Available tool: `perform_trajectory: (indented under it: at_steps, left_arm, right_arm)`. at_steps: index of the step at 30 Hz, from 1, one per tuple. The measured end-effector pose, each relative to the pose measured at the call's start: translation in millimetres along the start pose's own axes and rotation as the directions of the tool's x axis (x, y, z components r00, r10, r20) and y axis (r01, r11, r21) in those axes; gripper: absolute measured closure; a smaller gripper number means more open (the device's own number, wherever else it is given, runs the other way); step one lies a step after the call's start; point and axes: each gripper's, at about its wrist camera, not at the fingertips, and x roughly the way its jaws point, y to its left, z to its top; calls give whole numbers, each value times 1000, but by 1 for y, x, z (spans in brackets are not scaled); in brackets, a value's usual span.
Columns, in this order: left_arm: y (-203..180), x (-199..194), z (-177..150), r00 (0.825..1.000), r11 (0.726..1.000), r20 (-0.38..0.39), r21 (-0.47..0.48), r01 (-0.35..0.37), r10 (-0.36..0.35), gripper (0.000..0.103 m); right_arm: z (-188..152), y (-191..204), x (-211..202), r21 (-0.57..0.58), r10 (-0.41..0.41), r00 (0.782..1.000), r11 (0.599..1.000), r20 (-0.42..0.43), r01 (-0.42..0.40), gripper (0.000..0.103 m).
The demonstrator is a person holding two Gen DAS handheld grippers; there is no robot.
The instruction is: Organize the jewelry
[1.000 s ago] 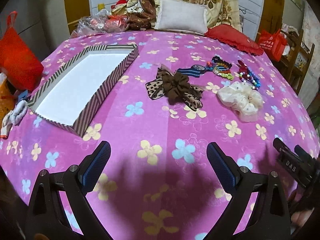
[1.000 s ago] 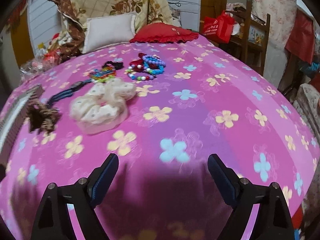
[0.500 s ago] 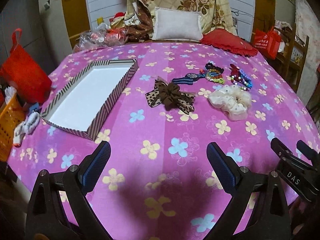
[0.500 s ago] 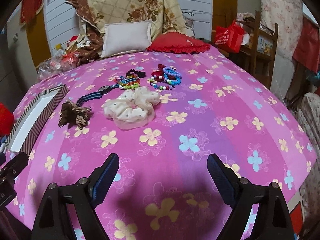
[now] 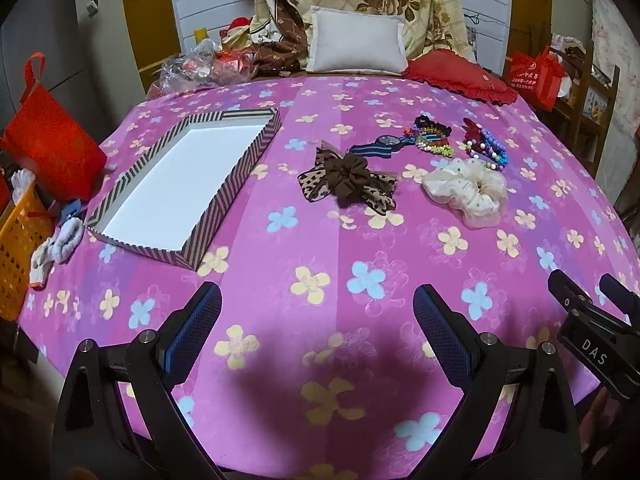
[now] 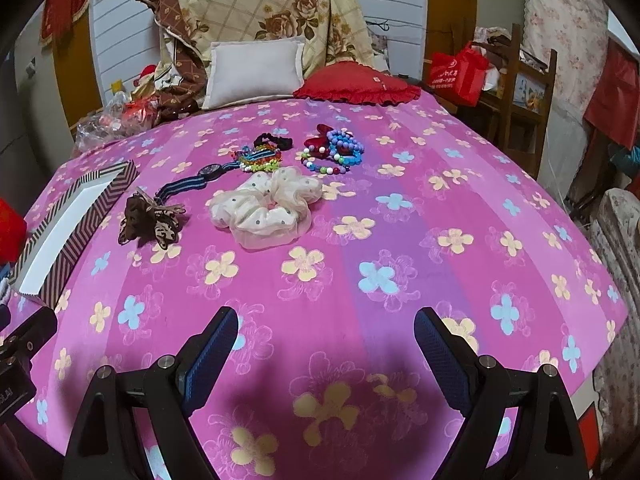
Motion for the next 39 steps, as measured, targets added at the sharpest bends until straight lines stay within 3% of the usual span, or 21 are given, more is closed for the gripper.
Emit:
perform_trajectory:
  at_steps: [9, 16, 19, 21, 24, 26, 30, 34, 39]
  left_arm:
    - [21, 2, 0, 1000, 1000, 0, -6, 7, -7, 6]
    - [98, 10, 17, 999, 999, 31, -50, -20, 22, 6]
    - [135, 26, 30, 996, 995, 24, -52, -84, 85, 6]
    - [164, 44, 40, 982, 980, 2, -73, -187, 187, 7]
    - [197, 68, 50, 972, 966, -61, -110, -233, 228, 15]
    - [214, 86, 52, 957, 952, -104, -114, -284, 273, 30]
    - [238, 119, 55, 919, 924, -197, -109, -367, 342, 44]
    - [246, 137, 46, 888, 905, -306, -147, -399, 342, 47]
    - [233, 134, 37, 865, 891, -363, -161, -425, 348, 47]
  right_arm:
    - [-6, 14, -14, -46, -4, 1000, 999, 1, 5, 15]
    - [-13, 26, -28, -85, -4, 1000, 996, 5, 5, 15]
    - [-16, 34, -26, -102, 8, 1000, 995, -3, -8, 15]
    - [-19, 41, -24, -123, 18, 1000, 992, -6, -18, 15]
    - [-23, 48, -19, -155, 17, 1000, 988, -8, -18, 15]
    - [-25, 50, -15, -166, 16, 1000, 986, -13, -18, 15]
    - [-25, 48, -3, -156, 17, 999, 987, -35, -23, 15]
    - [-24, 44, 8, -131, 21, 998, 991, -53, -28, 15]
    - [-23, 39, 18, -108, 33, 997, 993, -69, -40, 15]
